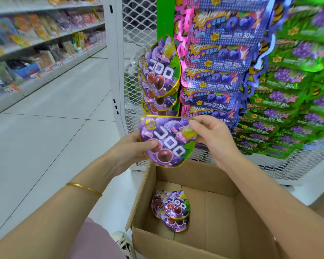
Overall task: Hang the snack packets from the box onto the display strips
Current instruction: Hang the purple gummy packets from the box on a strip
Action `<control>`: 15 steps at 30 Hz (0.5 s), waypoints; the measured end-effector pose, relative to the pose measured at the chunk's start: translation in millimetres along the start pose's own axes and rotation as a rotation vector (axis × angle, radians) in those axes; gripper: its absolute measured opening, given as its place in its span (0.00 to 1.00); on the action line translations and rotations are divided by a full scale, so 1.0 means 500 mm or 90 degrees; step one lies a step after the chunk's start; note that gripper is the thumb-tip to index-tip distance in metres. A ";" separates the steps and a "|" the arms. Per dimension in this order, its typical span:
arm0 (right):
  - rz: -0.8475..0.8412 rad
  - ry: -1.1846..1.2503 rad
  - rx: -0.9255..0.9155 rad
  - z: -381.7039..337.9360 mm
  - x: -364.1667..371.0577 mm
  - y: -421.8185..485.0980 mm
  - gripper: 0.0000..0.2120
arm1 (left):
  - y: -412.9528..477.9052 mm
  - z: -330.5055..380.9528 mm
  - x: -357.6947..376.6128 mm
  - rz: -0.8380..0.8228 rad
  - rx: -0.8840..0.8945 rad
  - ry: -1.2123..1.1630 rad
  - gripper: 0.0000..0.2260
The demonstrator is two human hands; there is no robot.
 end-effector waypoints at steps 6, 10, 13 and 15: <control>0.004 -0.156 -0.173 -0.168 0.037 0.028 0.09 | 0.005 0.129 -0.026 -0.011 0.054 0.116 0.07; 0.006 -0.223 -0.231 -0.262 0.047 0.054 0.09 | 0.064 0.325 -0.083 0.150 0.194 0.089 0.06; 0.012 -0.228 -0.234 -0.301 0.056 0.081 0.06 | 0.107 0.450 -0.074 0.220 0.319 0.085 0.17; 0.000 -0.233 -0.234 -0.320 0.068 0.100 0.05 | 0.124 0.517 -0.047 0.244 0.397 0.106 0.18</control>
Point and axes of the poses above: each hand's wrist, its own y-axis towards the middle knuckle, its own x-axis out of the palm, z = x × y, the point moved 10 cm from there along y, towards the middle knuckle, and after that the axes turned 14 degrees about z, right-handed, at the moved point
